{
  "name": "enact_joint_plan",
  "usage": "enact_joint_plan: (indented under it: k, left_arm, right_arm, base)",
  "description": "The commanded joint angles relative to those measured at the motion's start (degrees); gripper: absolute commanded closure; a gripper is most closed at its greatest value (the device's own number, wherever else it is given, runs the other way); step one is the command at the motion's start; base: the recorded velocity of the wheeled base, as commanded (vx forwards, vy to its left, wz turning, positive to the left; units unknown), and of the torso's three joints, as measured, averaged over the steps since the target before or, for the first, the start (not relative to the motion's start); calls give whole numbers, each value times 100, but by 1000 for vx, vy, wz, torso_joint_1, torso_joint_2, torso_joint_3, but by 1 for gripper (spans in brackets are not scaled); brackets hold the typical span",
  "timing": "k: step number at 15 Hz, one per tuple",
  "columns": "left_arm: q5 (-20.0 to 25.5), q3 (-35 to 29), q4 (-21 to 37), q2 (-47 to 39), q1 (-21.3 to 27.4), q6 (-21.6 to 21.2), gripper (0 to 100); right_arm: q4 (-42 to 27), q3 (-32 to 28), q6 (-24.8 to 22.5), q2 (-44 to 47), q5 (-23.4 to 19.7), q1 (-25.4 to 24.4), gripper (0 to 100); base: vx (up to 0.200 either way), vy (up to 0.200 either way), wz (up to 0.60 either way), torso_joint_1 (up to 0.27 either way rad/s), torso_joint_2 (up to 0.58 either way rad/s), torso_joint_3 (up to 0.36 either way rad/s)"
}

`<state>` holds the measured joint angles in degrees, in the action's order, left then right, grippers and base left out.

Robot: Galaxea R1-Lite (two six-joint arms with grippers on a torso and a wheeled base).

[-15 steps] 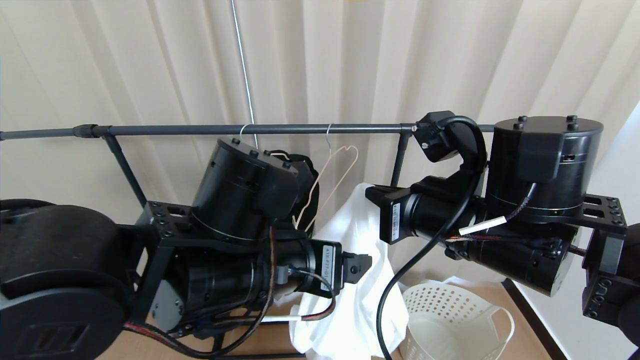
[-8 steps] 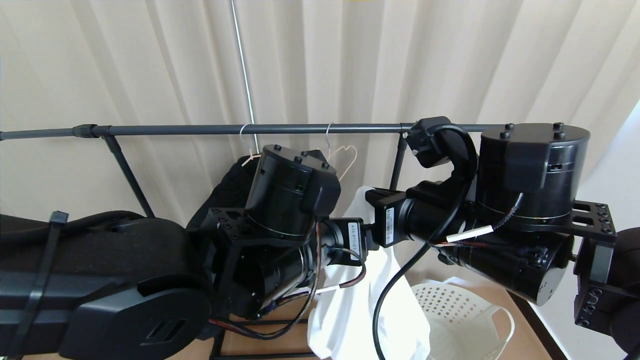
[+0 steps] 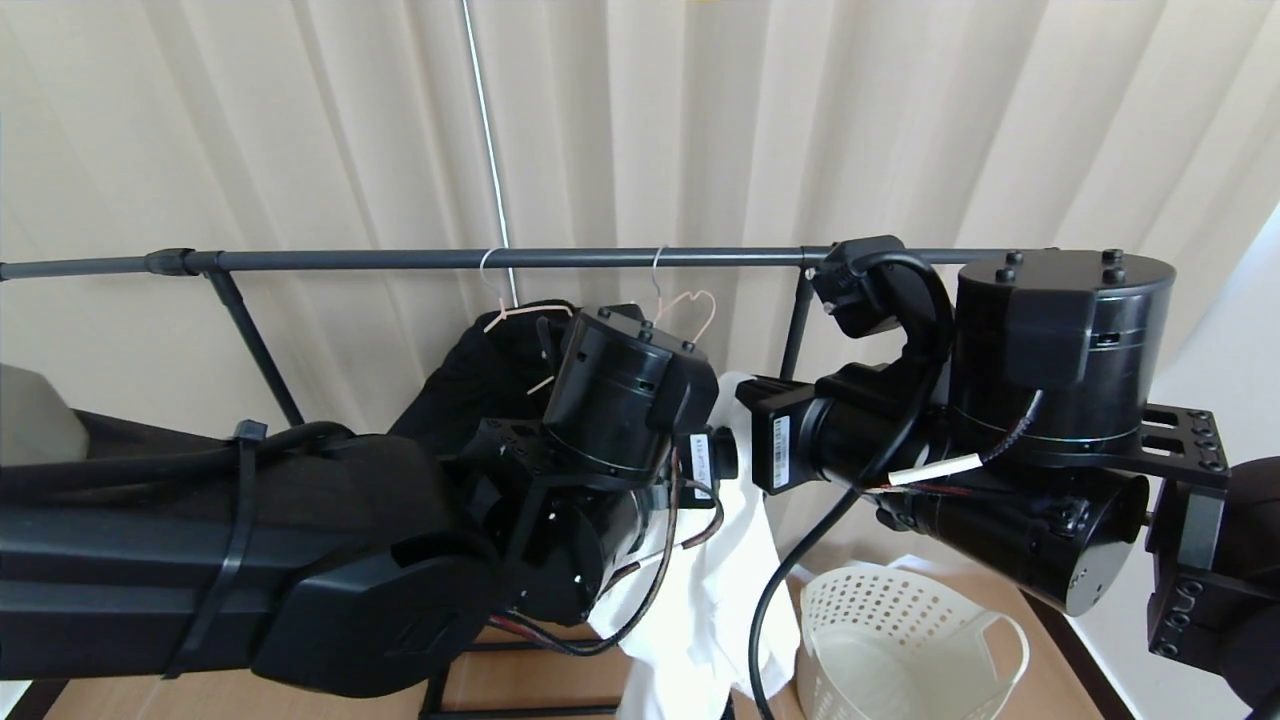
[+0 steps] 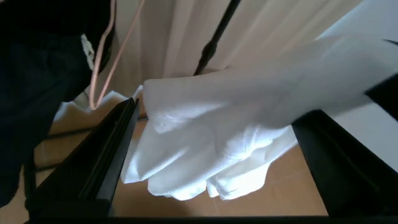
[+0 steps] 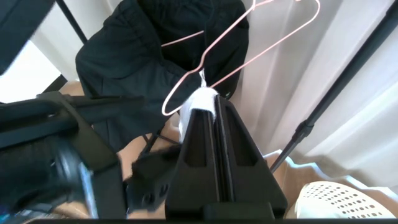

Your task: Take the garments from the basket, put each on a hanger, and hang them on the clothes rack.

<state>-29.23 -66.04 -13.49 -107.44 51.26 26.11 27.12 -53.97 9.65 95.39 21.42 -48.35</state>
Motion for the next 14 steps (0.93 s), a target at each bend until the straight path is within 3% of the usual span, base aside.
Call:
enact_joint_plan:
  k: [1,4,14]
  left_arm:
    - [-56,47,14,-32,-28,-45,0]
    - [-381,47,5,-32,-195,-308,0]
    - [-443,548,-13,-49,-319,-405,0]
  right_arm:
    - [3,0,1,-29,11,1,100]
    - [3,9,1,-29,11,10,100]
    - [3,27,-34,-29,55,10,100]
  base:
    - [0,0,0,0,0,0]
    - [0,0,0,0,0,0]
    - [0,0,0,0,0,0]
